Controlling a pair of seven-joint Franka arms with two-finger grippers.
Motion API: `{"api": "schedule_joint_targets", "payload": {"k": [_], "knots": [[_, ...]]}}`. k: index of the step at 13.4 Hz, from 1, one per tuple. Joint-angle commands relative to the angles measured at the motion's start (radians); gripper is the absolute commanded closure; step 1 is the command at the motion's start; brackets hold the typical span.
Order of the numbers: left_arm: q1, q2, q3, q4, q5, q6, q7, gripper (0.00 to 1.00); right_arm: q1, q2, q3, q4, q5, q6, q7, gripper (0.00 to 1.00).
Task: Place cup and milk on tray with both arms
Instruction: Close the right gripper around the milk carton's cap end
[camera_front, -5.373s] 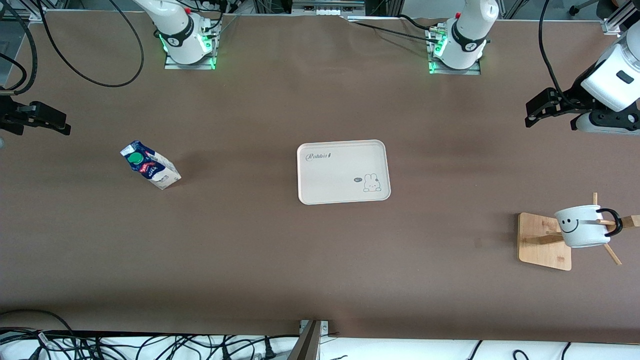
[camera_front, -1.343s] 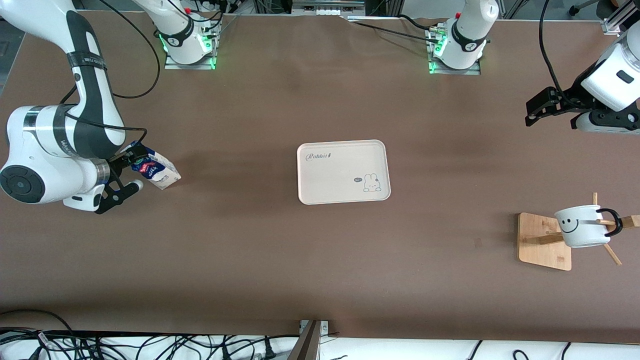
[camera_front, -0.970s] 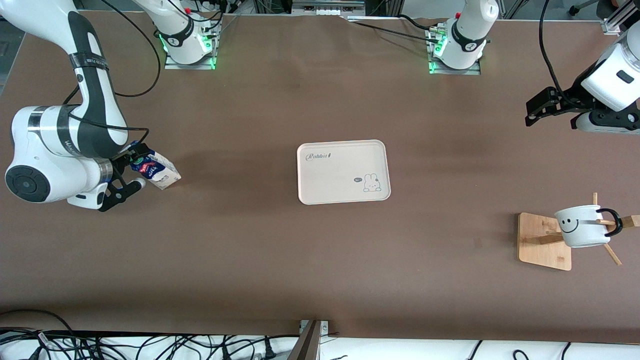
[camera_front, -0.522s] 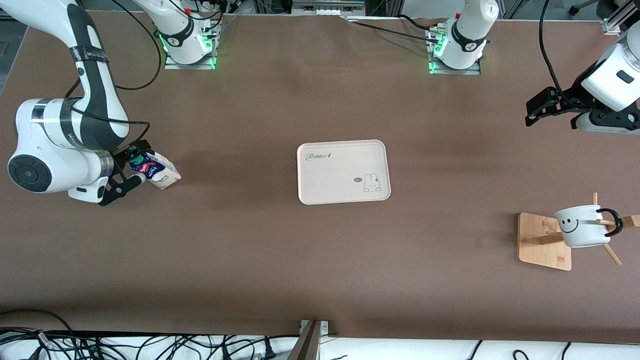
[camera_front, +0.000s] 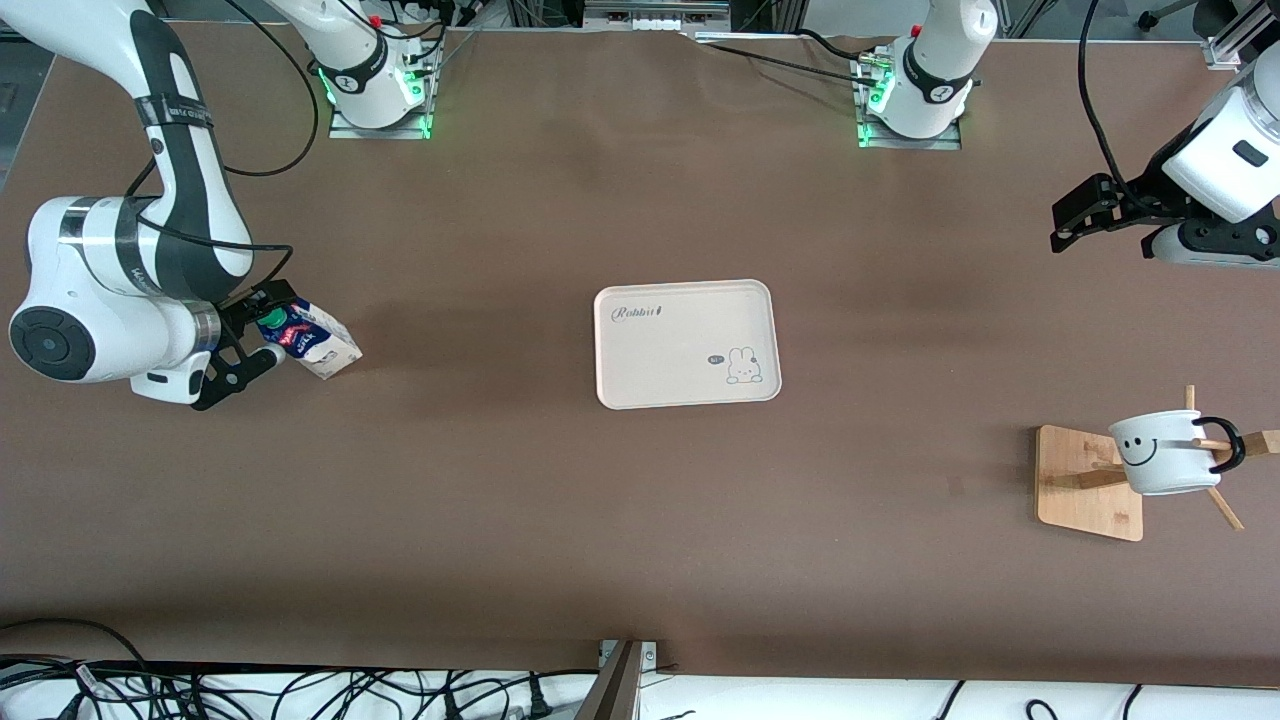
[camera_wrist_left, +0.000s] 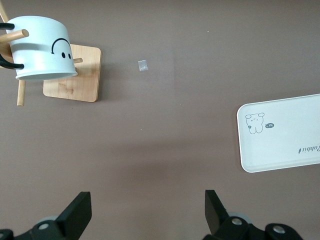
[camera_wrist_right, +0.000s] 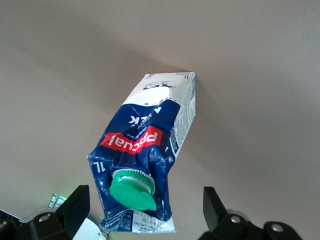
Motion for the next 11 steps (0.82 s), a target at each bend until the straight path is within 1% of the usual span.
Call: {"api": "schedule_joint_targets", "payload": {"k": [1,8,11], "knots": [[0.002,0.009,-0.002,0.030,0.009,-0.022,0.005,0.00,-0.003,-0.050,-0.005,-0.073,0.008,0.045,-0.022,0.00],[0.002,0.009,-0.002,0.030,0.009,-0.022,0.005,0.00,-0.001,-0.054,-0.003,-0.092,0.014,0.057,-0.019,0.00],[0.002,0.009,-0.002,0.030,0.009,-0.022,0.005,0.00,-0.001,-0.054,-0.003,-0.121,0.014,0.094,-0.021,0.00]]}}
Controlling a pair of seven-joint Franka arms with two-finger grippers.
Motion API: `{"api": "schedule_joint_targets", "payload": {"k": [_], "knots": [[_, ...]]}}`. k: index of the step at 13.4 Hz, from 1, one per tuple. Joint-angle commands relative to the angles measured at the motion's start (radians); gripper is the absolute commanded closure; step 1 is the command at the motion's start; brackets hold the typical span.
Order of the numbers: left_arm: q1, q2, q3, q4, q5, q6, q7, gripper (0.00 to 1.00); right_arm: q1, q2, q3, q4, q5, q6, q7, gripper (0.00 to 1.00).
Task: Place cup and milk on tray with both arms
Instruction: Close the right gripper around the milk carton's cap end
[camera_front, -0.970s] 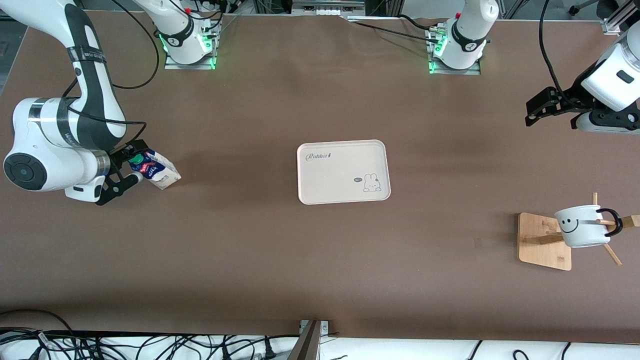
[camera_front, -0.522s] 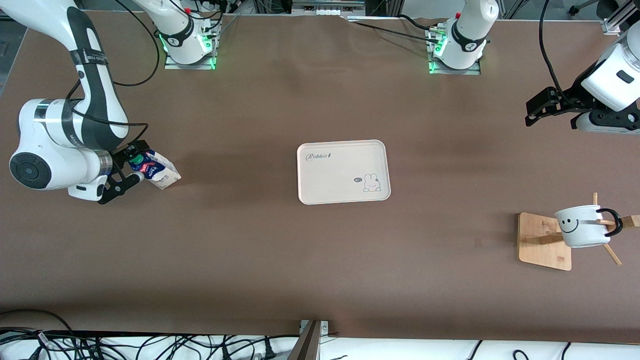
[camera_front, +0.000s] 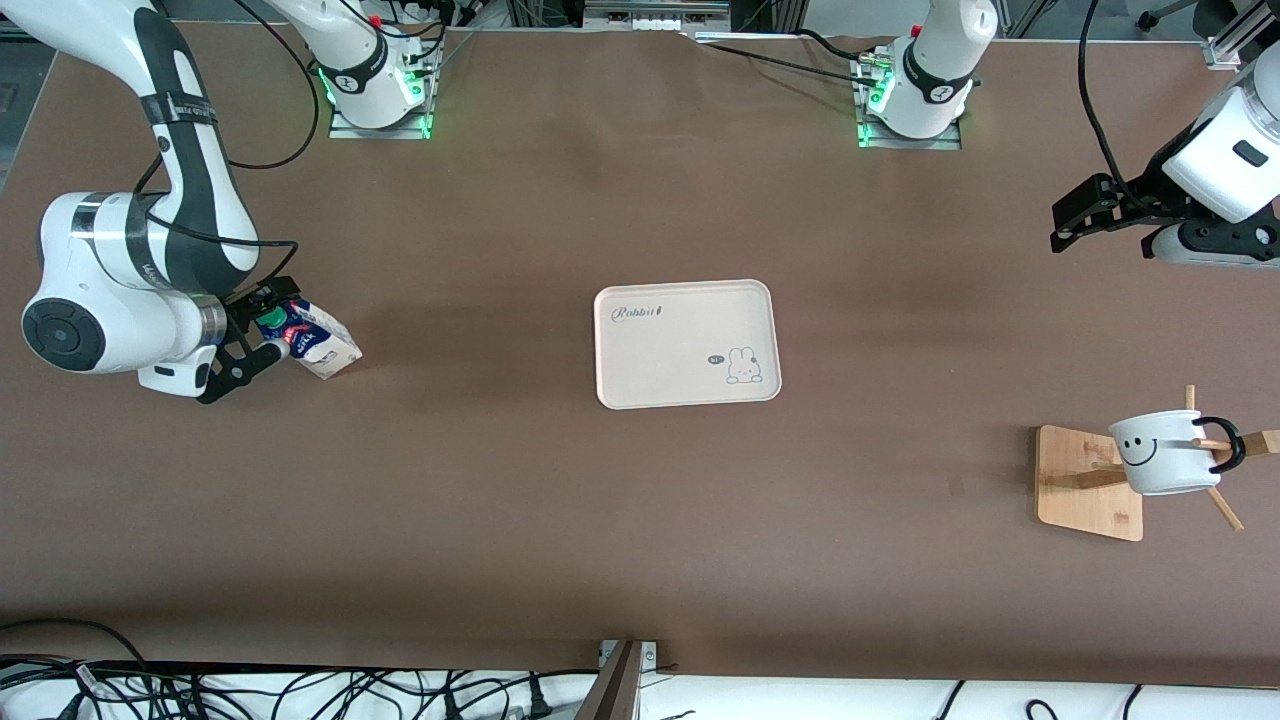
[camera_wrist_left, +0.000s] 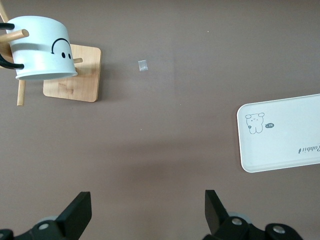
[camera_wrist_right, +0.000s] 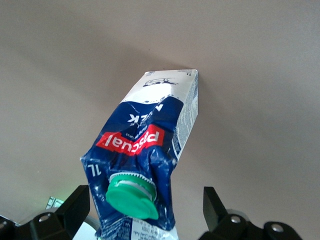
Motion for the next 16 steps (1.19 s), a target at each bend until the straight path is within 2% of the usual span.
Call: {"api": "schedule_joint_targets", "payload": {"k": [1,5,6,7,8,9,11,16], "knots": [[0.002,0.009,-0.002,0.030,0.009,-0.022,0.005,0.00,-0.001,-0.030,-0.002,-0.059,0.015,0.049,-0.021,0.00],[0.002,0.009,-0.002,0.030,0.009,-0.022,0.005,0.00,-0.001,-0.030,0.000,-0.062,0.015,0.056,-0.019,0.00],[0.002,0.009,-0.002,0.030,0.009,-0.022,0.005,0.00,-0.001,-0.029,0.001,-0.062,0.015,0.058,-0.019,0.06],[0.002,0.009,-0.002,0.030,0.009,-0.022,0.005,0.00,-0.001,-0.029,0.004,-0.062,0.015,0.055,-0.019,0.27],[0.002,0.009,-0.002,0.030,0.009,-0.022,0.005,0.00,-0.001,-0.029,0.006,-0.062,0.015,0.052,-0.016,0.57],[0.002,0.009,0.000,0.030,0.009,-0.022,0.007,0.00,-0.001,-0.029,0.006,-0.062,0.017,0.052,-0.013,0.75],[0.002,0.009,0.000,0.030,0.009,-0.022,0.005,0.00,-0.001,-0.029,0.006,-0.062,0.017,0.052,-0.015,1.00],[0.042,0.009,0.009,0.030,-0.003,-0.041,0.019,0.00,-0.001,-0.067,0.004,-0.050,0.017,0.024,-0.015,1.00]]}}
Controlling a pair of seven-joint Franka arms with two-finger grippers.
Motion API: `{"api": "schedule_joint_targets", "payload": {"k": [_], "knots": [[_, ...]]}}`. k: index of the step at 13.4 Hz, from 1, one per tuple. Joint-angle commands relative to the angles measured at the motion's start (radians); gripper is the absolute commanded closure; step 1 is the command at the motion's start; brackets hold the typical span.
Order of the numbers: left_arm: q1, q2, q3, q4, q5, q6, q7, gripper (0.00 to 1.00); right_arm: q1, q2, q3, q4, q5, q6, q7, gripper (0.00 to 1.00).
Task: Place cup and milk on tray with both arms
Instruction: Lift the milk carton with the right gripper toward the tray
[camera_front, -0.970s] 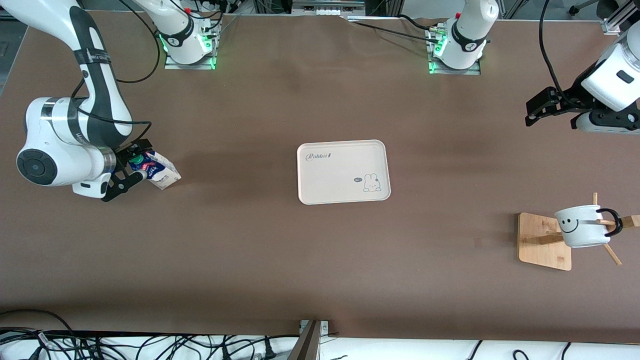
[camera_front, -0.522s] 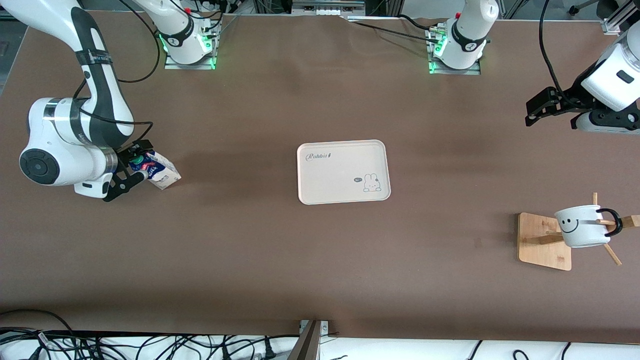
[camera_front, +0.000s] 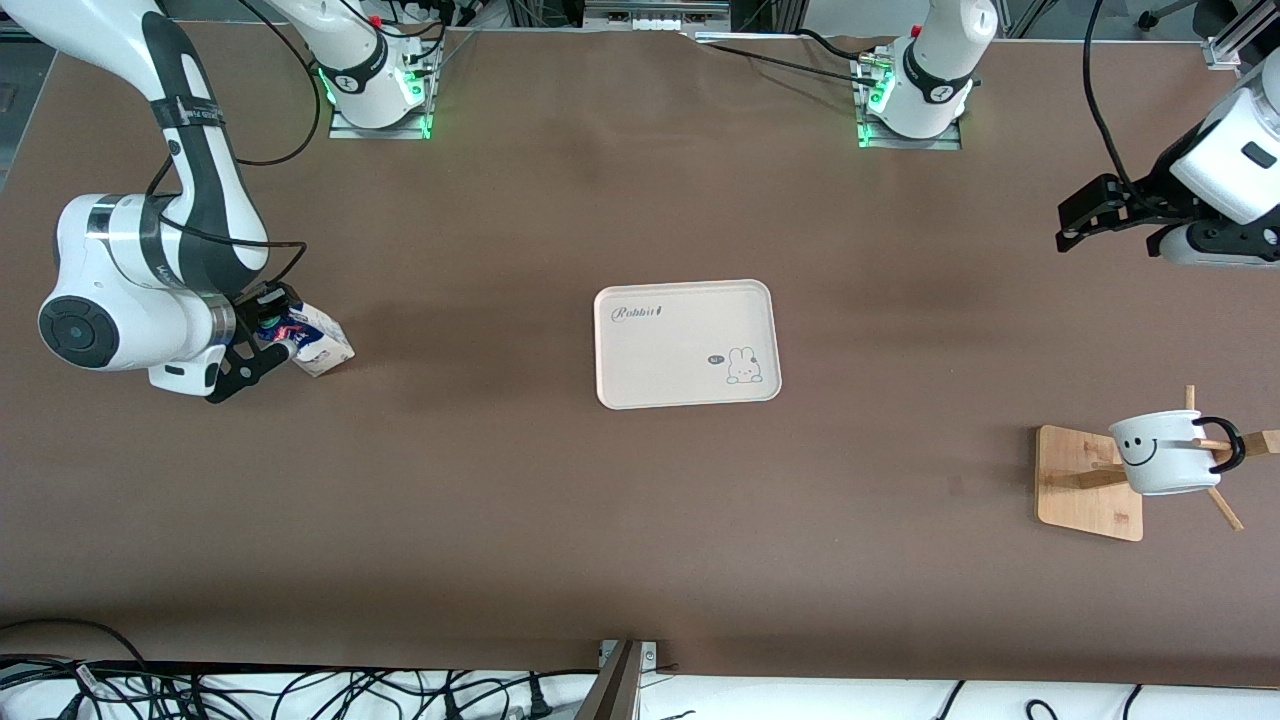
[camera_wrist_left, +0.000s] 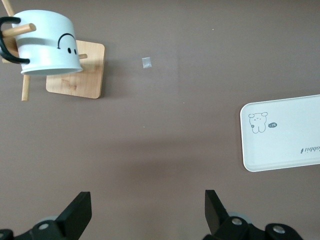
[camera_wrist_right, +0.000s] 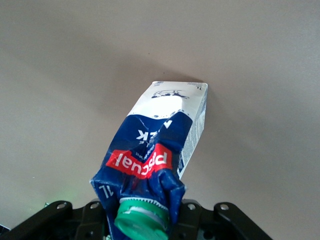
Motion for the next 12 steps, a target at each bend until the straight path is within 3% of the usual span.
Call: {"api": "schedule_joint_targets", "payload": {"k": [1,6,12], "knots": [[0.020,0.009,0.002,0.028,-0.003,-0.029,0.017,0.00,-0.003,-0.077,0.000,-0.011,0.017,-0.049,-0.016,1.00],[0.015,0.041,-0.004,0.071,0.009,-0.017,0.017,0.00,-0.001,-0.181,-0.001,0.090,0.024,-0.276,0.013,1.00],[0.008,0.055,-0.010,0.079,0.011,-0.017,0.008,0.00,0.003,-0.243,0.069,0.103,0.108,-0.313,0.310,1.00]]}}
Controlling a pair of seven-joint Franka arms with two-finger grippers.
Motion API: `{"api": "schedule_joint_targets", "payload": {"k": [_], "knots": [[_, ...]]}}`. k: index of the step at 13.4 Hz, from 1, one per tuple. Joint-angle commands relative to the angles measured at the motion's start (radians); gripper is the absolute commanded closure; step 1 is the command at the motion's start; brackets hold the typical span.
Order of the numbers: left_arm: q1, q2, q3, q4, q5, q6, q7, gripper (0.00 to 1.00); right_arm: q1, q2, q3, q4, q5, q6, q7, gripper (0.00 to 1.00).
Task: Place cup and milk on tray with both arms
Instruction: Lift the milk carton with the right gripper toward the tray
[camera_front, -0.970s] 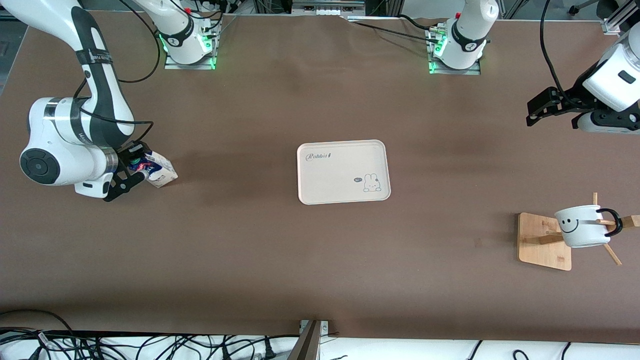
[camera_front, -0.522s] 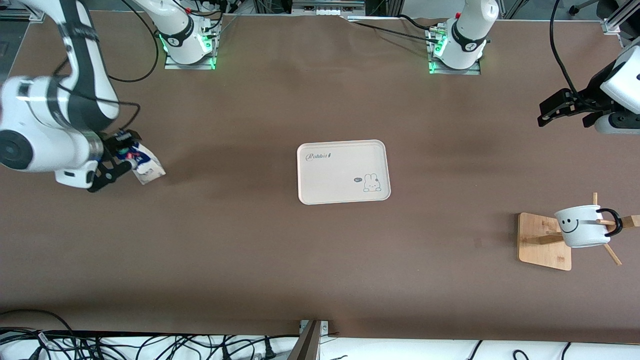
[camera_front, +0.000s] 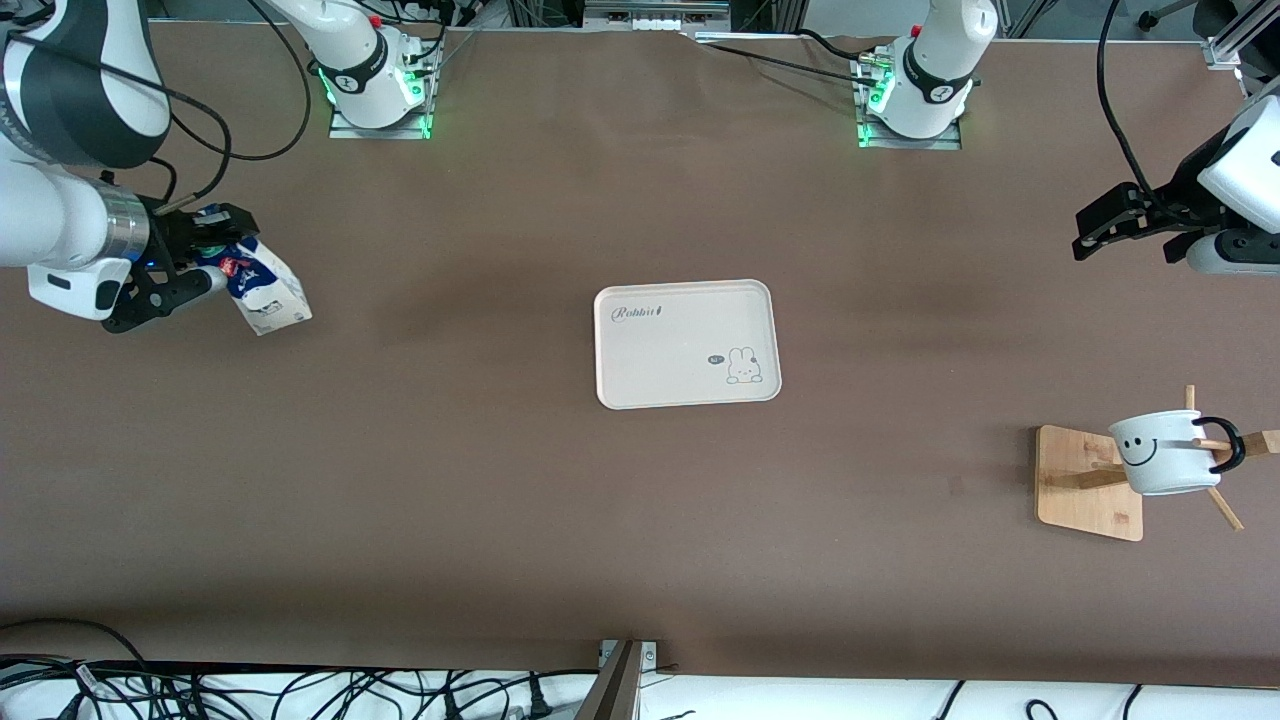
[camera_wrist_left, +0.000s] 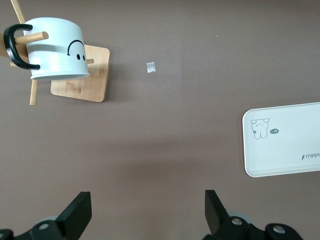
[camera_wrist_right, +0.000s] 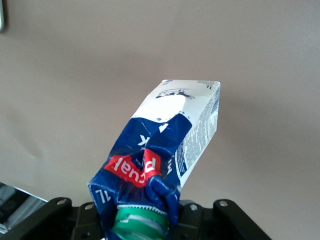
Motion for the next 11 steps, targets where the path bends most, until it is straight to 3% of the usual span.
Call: {"api": "schedule_joint_targets", "payload": {"k": [1,5,8,11], "knots": [[-0.002,0.034,-0.002,0.042,0.009,-0.016,0.007,0.00,0.002,-0.024,0.062,0.006,0.033,-0.013,0.153,1.00],[0.004,0.032,-0.003,0.042,0.009,-0.016,0.006,0.00,0.007,-0.026,0.151,0.010,0.163,0.002,0.339,1.00],[0.004,0.032,-0.003,0.042,0.008,-0.016,0.004,0.00,0.040,-0.011,0.240,0.009,0.168,0.074,0.527,1.00],[0.004,0.032,-0.003,0.042,0.009,-0.016,0.004,0.00,0.144,-0.003,0.250,0.007,0.169,0.138,0.699,1.00]]}}
